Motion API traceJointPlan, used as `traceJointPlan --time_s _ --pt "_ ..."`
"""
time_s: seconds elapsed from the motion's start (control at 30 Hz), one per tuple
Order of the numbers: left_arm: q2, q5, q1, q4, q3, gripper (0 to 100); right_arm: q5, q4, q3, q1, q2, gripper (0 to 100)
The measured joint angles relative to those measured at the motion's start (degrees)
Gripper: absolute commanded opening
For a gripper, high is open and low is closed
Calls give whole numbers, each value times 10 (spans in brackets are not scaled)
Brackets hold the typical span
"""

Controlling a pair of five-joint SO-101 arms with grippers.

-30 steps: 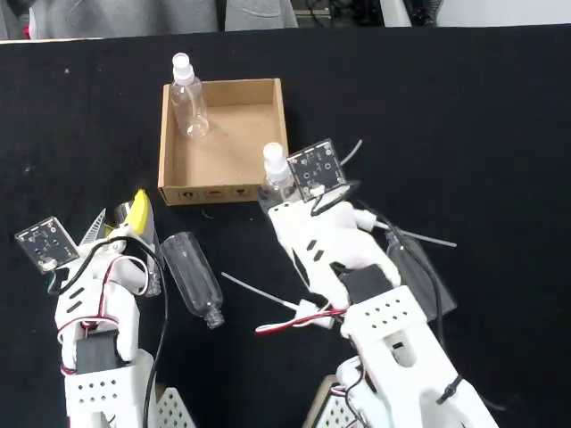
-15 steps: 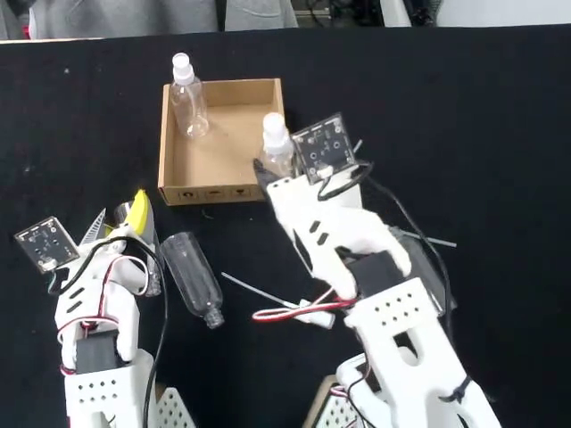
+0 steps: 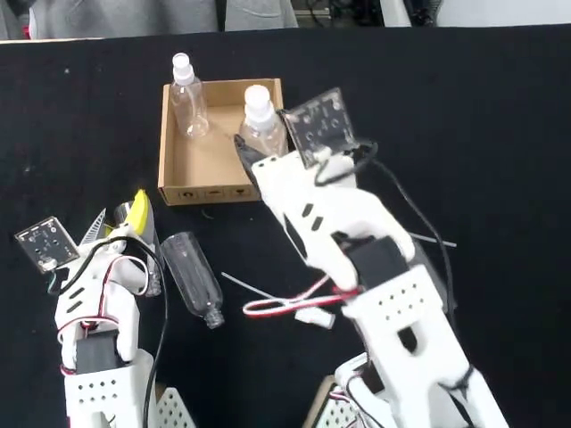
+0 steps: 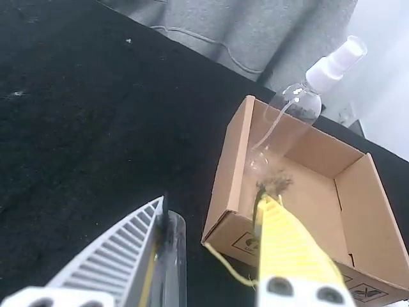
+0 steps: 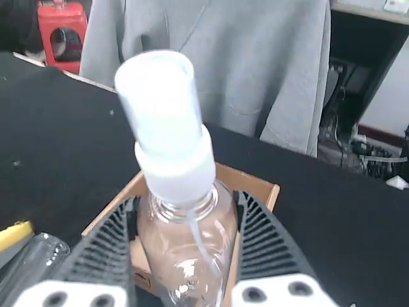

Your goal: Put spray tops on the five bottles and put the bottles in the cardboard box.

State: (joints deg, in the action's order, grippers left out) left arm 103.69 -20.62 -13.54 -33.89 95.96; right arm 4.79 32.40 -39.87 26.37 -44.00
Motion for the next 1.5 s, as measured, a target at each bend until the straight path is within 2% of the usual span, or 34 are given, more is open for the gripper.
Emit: traceJointPlan --time_s 0.2,0.43,1.5 --pt "0 0 0 0 0 218 -1 0 48 3 81 21" --pt "0 0 0 0 0 220 -3 -7 62 43 142 22" --pt "0 0 -3 0 0 216 -3 -412 62 54 433 18"
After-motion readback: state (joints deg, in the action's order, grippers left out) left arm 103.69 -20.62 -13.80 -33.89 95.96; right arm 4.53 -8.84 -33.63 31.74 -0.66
